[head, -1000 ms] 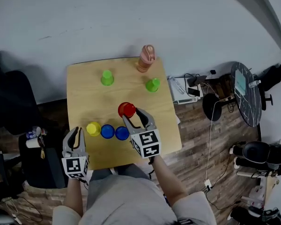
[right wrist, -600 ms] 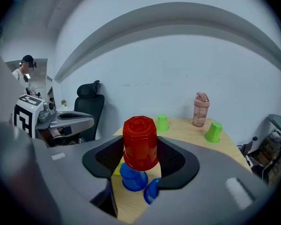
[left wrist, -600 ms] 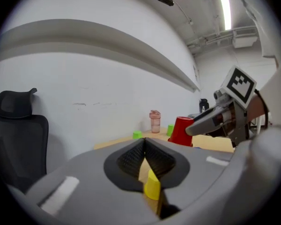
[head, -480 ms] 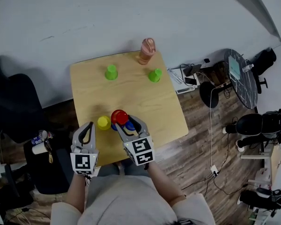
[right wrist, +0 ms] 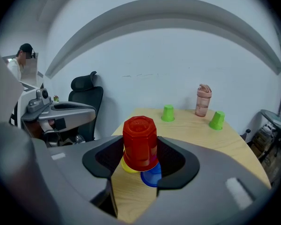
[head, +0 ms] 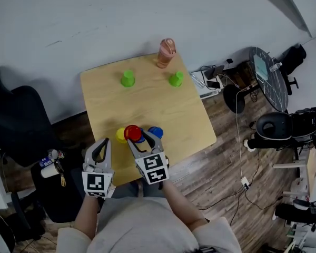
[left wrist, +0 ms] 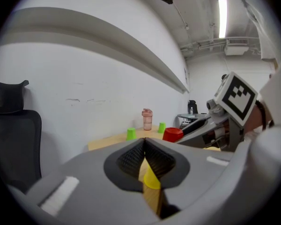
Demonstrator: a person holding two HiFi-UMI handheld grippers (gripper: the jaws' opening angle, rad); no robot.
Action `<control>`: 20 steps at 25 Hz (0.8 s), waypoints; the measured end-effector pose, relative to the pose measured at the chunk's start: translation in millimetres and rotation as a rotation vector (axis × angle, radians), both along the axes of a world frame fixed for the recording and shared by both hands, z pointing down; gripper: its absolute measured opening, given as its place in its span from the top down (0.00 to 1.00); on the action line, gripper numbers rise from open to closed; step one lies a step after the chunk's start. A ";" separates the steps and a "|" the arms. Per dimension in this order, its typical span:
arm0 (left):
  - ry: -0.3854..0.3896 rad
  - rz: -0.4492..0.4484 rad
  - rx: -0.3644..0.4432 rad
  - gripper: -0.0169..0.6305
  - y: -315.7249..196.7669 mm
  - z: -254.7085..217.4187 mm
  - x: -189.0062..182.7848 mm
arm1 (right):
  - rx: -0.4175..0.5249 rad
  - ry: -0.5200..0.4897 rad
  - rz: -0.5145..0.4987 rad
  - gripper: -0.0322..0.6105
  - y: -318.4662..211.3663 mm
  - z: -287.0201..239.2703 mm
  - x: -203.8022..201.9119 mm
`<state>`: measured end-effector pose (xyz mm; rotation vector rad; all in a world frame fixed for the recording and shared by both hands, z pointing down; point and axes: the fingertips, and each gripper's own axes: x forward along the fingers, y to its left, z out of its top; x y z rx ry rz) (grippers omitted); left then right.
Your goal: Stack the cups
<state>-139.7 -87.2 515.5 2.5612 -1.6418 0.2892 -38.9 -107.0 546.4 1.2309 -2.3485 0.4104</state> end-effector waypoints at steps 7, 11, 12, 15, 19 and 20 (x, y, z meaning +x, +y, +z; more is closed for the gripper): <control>0.002 0.003 -0.015 0.88 -0.6 5.6 -12.2 | -0.001 -0.004 0.038 0.60 -0.2 6.6 -0.9; -0.001 0.001 -0.024 0.88 -1.8 10.5 -13.6 | 0.005 -0.026 0.027 0.60 0.5 1.3 -1.2; -0.002 0.001 -0.025 0.88 -2.5 10.8 -13.0 | 0.010 -0.031 0.023 0.60 0.3 -2.3 -1.2; 0.004 0.001 -0.017 0.88 -6.5 5.4 -8.7 | 0.038 -0.050 0.017 0.60 -3.0 -18.8 2.0; 0.015 -0.020 -0.022 0.88 -11.4 7.9 -8.6 | 0.064 -0.093 0.024 0.60 -10.0 -35.2 20.3; 0.019 -0.029 -0.023 0.88 -12.9 7.6 -8.6 | 0.072 -0.102 0.026 0.60 -13.6 -40.3 26.6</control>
